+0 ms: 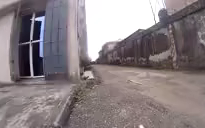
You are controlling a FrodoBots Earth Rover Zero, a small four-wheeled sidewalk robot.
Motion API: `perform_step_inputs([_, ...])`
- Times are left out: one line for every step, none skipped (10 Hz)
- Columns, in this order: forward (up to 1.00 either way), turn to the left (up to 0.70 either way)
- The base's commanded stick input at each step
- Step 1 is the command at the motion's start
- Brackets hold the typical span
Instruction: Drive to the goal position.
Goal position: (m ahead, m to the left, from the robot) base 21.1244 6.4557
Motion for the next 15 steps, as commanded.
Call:
perform_step_inputs([0.0,0.0])
perform_step_inputs([0.0,0.0])
perform_step_inputs([0.0,0.0])
perform_step_inputs([0.0,0.0])
perform_step_inputs([0.12,0.0])
perform_step_inputs([0.5,0.0])
perform_step_inputs([0.5,0.0])
perform_step_inputs([0.5,-0.07])
perform_step_inputs([0.5,-0.33])
perform_step_inputs([0.5,-0.5])
perform_step_inputs([0.5,-0.37])
perform_step_inputs([0.5,0.0])
perform_step_inputs([0.5,0.0])
perform_step_inputs([0.5,0.0])
perform_step_inputs([0.5,0.0])
